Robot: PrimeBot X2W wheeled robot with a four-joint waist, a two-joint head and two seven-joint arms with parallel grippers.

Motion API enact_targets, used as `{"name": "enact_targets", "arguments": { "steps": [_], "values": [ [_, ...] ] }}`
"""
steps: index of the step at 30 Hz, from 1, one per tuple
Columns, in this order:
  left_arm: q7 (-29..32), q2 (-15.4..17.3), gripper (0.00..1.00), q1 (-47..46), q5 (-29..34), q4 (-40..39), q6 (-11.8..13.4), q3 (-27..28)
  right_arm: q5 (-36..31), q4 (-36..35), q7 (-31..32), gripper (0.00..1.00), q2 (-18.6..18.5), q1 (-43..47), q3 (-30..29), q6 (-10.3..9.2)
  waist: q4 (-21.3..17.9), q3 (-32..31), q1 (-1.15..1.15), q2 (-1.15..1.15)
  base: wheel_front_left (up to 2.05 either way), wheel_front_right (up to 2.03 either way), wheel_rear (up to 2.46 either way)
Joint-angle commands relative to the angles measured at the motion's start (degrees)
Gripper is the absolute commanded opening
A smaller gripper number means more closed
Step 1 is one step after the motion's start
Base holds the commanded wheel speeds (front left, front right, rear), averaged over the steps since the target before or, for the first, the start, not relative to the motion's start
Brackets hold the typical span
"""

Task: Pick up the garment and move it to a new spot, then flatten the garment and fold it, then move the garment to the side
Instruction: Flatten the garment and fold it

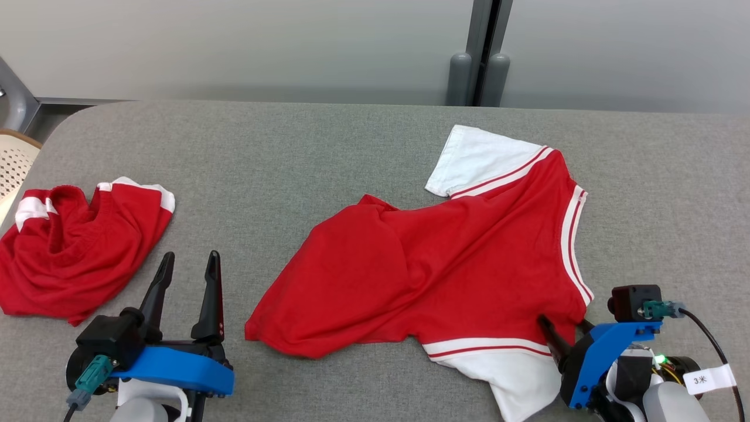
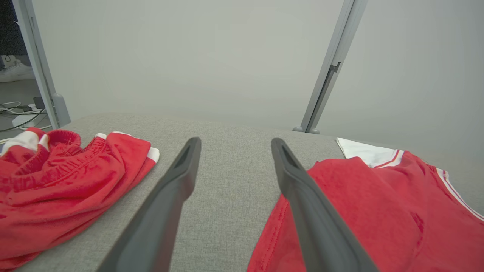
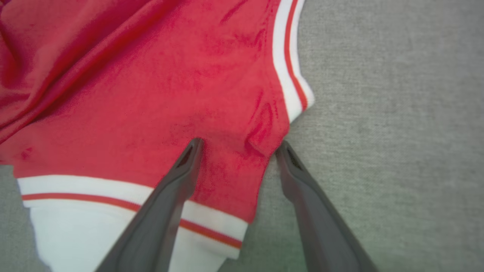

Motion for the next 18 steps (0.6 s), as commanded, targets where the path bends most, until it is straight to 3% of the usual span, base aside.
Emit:
{"name": "enact_targets", "arguments": {
  "steps": [1,2,3,9,18],
  "values": [
    [-0.3,-0.1,1.00,-0.8,0.3,-0.2,-0.1,0.3,0.0,1.2,0.0,0.94,0.0,-1.1,0.2,0.03,0.1,0.1,0.00,0.00,0.00,0.00,0.00],
    [-0.3,-0.2,1.00,-0.8,0.3,-0.2,-0.2,0.3,0.0,1.9,-0.7,0.31,-0.1,-1.7,0.2,0.03,0.1,0.2,0.00,0.00,0.00,0.00,0.00],
    [-0.3,-0.2,1.00,-0.7,0.3,-0.2,-0.2,0.4,-0.6,2.5,-1.2,0.00,-0.1,-2.2,-0.1,0.03,0.1,0.2,0.00,0.00,0.00,0.00,0.00],
    [-0.3,-0.4,1.00,0.3,0.6,-0.7,-0.3,1.1,-4.8,2.3,-3.4,0.00,-0.1,-4.0,-3.8,0.02,-0.4,0.3,0.00,0.00,0.00,0.00,0.00],
    [-0.3,-0.8,1.00,1.2,0.9,-1.2,-0.6,2.0,-13.3,-7.2,-0.7,0.00,-0.9,-0.8,-11.3,0.02,-1.1,-0.2,0.00,0.00,0.00,0.00,0.00]
  ]
}}
